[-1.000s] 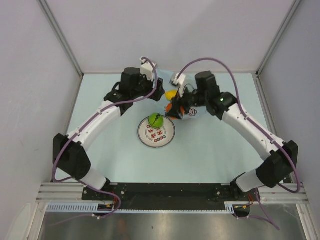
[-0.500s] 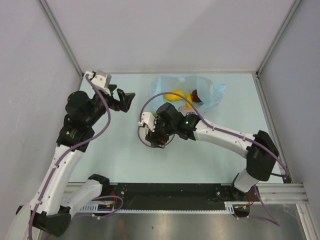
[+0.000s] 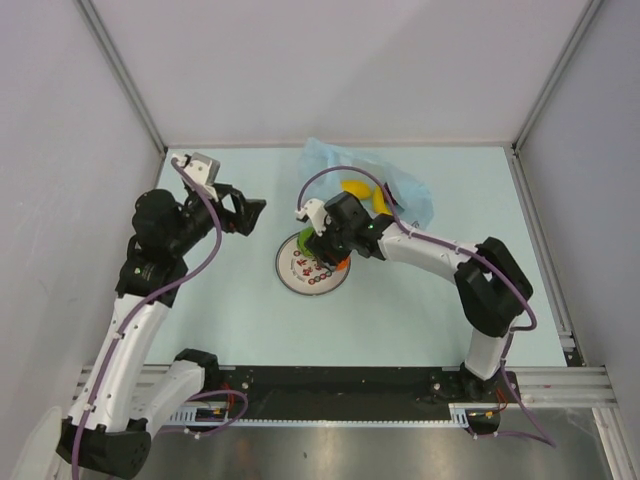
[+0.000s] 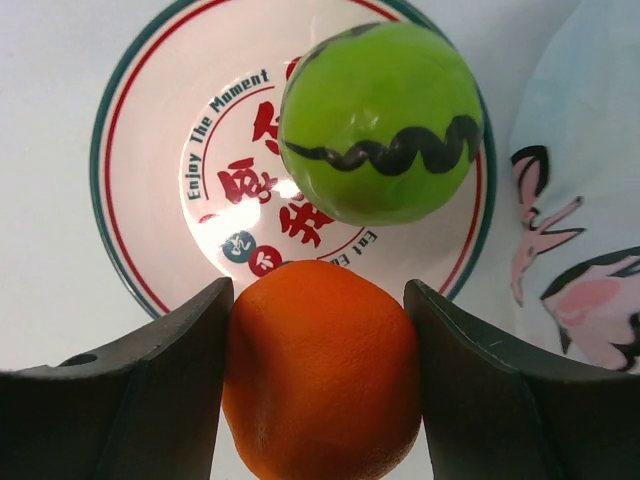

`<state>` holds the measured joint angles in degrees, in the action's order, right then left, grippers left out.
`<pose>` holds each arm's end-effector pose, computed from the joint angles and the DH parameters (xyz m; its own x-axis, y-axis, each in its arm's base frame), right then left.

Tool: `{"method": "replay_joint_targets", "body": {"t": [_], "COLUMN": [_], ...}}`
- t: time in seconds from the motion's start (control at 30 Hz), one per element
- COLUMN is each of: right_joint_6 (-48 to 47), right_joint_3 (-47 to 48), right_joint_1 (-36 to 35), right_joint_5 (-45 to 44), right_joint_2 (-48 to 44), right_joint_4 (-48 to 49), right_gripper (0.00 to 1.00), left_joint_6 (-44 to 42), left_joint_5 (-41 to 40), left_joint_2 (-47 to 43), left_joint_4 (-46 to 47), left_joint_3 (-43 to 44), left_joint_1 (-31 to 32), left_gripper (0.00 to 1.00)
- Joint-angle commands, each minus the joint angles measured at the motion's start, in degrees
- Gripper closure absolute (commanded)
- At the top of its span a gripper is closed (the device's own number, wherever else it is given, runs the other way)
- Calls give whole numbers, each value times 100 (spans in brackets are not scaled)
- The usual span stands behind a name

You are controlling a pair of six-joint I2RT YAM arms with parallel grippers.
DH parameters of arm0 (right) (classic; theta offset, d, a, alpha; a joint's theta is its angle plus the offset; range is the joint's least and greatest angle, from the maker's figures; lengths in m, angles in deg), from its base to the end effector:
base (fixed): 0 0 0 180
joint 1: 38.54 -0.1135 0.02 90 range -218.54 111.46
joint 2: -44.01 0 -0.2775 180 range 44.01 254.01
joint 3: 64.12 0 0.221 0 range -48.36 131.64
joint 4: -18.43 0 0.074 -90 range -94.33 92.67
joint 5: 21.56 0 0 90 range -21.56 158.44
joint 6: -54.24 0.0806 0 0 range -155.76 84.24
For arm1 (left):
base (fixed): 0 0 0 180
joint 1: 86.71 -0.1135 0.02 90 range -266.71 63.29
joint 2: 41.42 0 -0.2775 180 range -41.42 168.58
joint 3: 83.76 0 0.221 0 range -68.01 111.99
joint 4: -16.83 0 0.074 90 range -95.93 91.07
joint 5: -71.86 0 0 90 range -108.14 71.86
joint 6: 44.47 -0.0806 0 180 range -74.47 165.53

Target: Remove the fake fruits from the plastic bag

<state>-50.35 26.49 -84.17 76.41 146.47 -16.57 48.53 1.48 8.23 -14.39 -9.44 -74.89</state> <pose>0.2727 0.2947 0.2269 -0.2987 -0.6621 -0.6873 -0.8778 0.4732 -0.0744 0.1805 -0.0654 0.4001 -0.1387 -0.0213 -0.9901 0.5129 0.8537 -0.0902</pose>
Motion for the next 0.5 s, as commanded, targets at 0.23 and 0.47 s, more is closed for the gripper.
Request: {"method": "replay_joint_targets", "body": {"t": [0.23,0.47], "right_joint_6": [0,158], "right_joint_3": [285,293], "right_joint_1": [177,72], "right_joint_5": [-172,-112], "right_joint_2": [644,233], "right_joint_4": [413,413], "right_gripper": [54,0], "left_joint_6": [323,622], "left_joint_5": [437,648], "left_joint_2": [36,150], "left_joint_4": [404,728], "left_joint_3": [-196,-390], "left_joint_1": [-232,-223], "left_gripper": [10,11]}}
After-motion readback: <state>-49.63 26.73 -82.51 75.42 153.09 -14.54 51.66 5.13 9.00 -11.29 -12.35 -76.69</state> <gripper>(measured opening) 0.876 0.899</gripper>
